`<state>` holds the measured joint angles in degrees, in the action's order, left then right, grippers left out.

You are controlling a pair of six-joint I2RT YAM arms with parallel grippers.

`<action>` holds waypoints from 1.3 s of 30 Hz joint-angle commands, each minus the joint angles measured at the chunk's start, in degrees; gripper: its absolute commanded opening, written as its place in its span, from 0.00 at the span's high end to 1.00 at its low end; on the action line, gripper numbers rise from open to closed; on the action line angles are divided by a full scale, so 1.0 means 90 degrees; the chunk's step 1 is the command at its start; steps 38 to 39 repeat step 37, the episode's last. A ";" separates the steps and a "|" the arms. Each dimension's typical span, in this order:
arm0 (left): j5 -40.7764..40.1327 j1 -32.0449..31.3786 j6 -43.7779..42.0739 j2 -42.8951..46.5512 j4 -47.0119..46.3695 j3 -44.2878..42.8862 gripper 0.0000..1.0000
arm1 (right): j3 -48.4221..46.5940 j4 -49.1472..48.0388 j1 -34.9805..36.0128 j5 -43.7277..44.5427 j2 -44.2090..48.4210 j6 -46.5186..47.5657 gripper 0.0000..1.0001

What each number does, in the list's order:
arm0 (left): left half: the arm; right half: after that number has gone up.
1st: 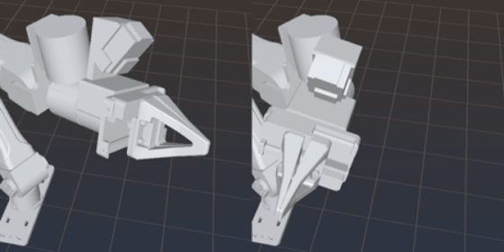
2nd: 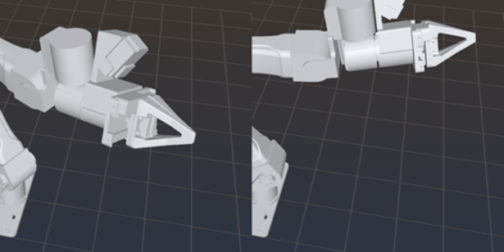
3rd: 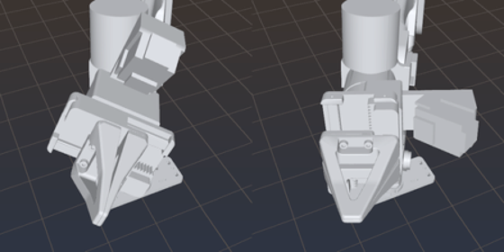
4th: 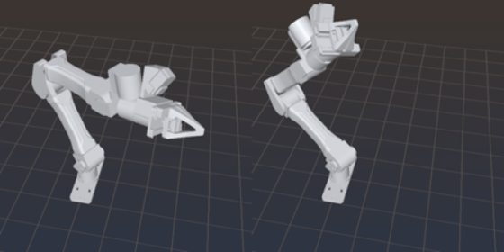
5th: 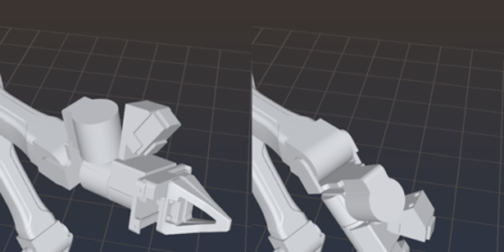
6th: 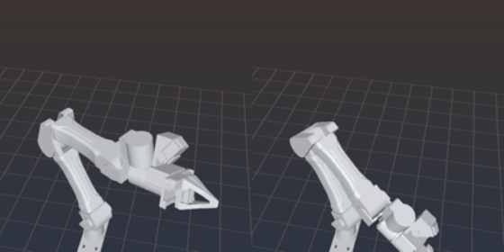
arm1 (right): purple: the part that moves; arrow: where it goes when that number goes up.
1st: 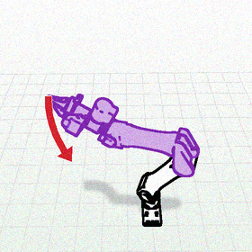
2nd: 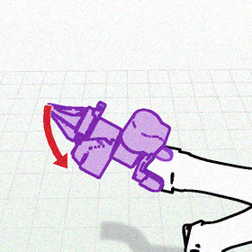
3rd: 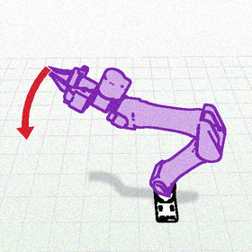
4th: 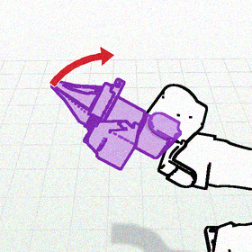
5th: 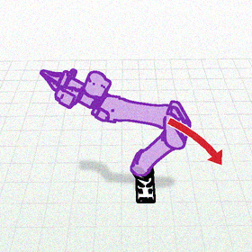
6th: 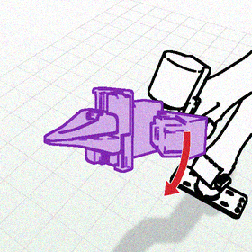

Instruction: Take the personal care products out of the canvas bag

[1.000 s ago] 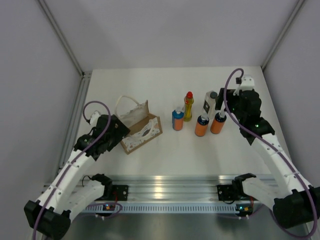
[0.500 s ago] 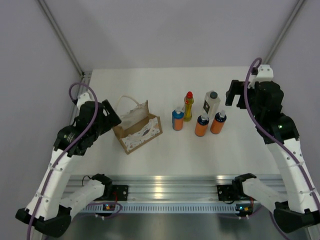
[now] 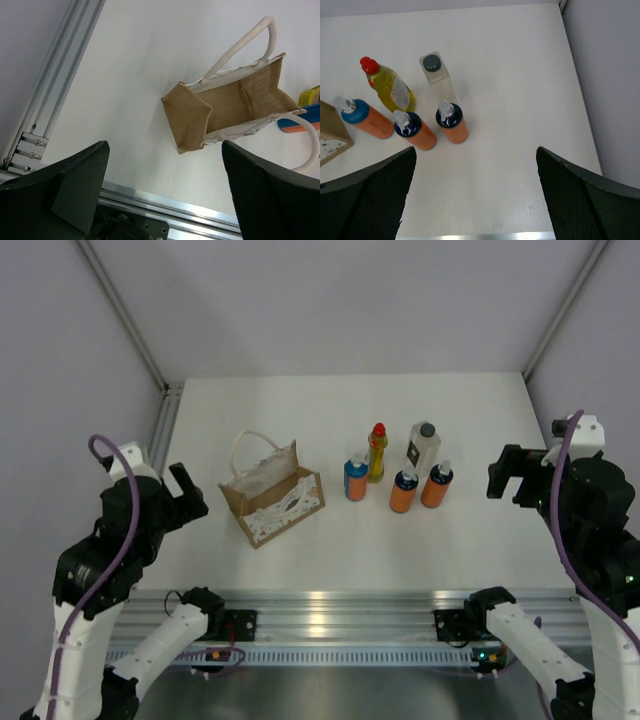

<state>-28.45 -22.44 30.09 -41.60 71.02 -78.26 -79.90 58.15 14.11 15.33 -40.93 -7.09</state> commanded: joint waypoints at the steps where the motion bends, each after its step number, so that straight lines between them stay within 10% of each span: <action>1: -0.0150 0.0003 -0.0422 0.0413 0.0291 -0.0289 0.02 | 0.0137 0.0833 0.0005 0.0162 0.0230 0.0065 0.01; 39: -0.0618 0.0003 -0.0247 0.0580 0.0419 -0.0269 0.02 | 0.0196 0.1166 0.0005 -0.0053 0.0622 0.0192 0.00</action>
